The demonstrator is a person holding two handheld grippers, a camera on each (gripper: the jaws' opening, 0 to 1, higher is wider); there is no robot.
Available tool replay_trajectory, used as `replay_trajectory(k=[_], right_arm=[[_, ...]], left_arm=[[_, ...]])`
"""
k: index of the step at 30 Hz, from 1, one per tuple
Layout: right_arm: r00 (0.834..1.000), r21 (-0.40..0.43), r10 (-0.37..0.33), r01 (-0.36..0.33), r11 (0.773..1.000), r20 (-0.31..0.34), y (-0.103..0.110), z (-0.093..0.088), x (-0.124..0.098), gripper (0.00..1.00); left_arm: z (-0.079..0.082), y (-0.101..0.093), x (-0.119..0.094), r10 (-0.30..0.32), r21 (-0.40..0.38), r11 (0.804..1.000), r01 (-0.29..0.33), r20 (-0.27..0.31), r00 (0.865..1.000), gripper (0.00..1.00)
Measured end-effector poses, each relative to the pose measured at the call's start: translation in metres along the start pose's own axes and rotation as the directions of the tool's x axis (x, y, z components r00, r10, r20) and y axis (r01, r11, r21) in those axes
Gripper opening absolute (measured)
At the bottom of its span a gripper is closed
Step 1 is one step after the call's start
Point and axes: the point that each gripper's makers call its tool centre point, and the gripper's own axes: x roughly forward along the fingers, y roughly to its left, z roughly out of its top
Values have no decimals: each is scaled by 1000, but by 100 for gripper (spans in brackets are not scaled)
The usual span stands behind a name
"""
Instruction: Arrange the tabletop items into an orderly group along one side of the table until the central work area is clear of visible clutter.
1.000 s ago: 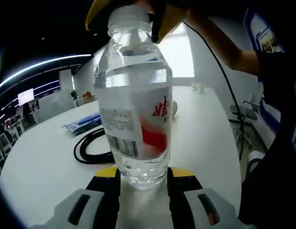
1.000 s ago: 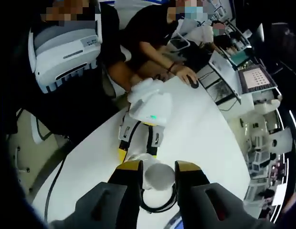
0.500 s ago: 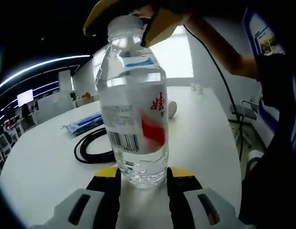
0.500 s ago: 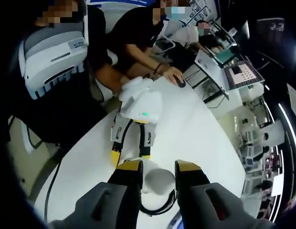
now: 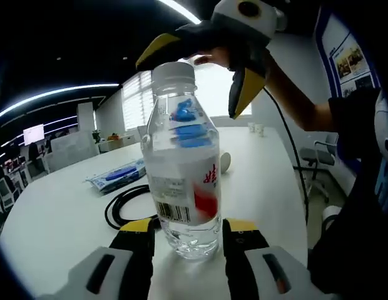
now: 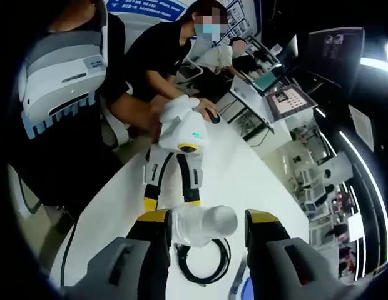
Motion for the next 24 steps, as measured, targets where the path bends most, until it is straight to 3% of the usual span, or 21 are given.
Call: replay_trajectory(k=[7, 9, 14, 19, 24], right_arm=[[995, 68, -100, 100, 993, -11, 8, -19, -14, 62], [990, 140, -139, 140, 980, -16, 10, -28, -19, 65], [982, 216, -186, 184, 959, -10, 19, -46, -28, 76], [965, 355, -262, 240, 903, 13, 29, -63, -36, 87], [954, 424, -299, 272, 864, -2, 42, -77, -42, 95]], left_arm=[[0, 0, 4, -11, 3, 1000, 11, 1, 1000, 48], [3, -2, 5, -23, 1, 1000, 23, 12, 1000, 50], [7, -3, 11, -37, -2, 999, 37, 30, 999, 52], [9, -4, 18, -50, 9, 999, 50, 29, 998, 55], [9, -4, 23, -51, 15, 999, 51, 34, 998, 56]])
